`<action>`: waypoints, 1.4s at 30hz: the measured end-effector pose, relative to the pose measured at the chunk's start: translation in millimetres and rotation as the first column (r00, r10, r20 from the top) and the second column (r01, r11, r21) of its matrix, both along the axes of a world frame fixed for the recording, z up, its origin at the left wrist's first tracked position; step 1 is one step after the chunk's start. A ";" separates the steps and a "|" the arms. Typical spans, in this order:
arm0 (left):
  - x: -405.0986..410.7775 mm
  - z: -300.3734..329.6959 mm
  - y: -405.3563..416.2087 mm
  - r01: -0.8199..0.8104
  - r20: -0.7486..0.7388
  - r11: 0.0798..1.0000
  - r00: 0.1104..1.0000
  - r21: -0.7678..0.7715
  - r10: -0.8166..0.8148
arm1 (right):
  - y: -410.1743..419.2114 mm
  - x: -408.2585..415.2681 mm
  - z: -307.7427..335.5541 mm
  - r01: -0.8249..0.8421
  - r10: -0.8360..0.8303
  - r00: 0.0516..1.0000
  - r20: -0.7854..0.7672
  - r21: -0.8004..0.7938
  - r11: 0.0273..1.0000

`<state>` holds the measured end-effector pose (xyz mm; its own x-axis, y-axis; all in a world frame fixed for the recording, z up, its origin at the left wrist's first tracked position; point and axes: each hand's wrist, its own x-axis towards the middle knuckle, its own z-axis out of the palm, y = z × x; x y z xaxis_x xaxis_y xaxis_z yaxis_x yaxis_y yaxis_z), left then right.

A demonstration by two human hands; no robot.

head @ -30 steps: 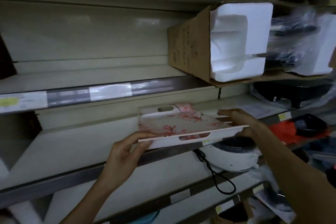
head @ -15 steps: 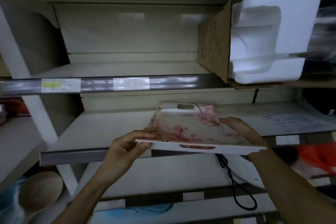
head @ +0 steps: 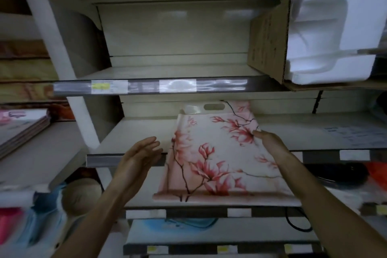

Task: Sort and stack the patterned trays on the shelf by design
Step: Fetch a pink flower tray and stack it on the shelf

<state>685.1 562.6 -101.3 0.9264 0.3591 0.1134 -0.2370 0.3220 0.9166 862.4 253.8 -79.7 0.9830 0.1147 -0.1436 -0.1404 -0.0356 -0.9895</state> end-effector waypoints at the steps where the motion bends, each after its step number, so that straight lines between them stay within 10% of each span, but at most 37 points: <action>1: -4.4 0.2 -1.1 -0.015 -0.056 0.999 0.998 0.041 0.018 | 7.9 -7.1 -0.2 -0.005 0.005 1.000 0.008 0.014 1.000; 21: -194.6 -22.0 115.6 -0.263 -0.131 0.901 0.937 0.344 0.323 | 211.4 -176.4 -23.3 -0.238 0.230 0.971 0.065 0.172 0.956; 42: -424.5 -41.2 277.1 -0.661 -0.139 0.638 0.643 0.396 0.753 | 469.6 -329.7 -43.2 -0.607 0.586 0.794 0.158 0.204 0.768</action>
<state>260.6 839.7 -142.5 0.4024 0.9081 0.1162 -0.0112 -0.1221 0.9925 532.7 723.4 -122.9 0.7116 0.7015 0.0401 -0.0878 0.1455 -0.9855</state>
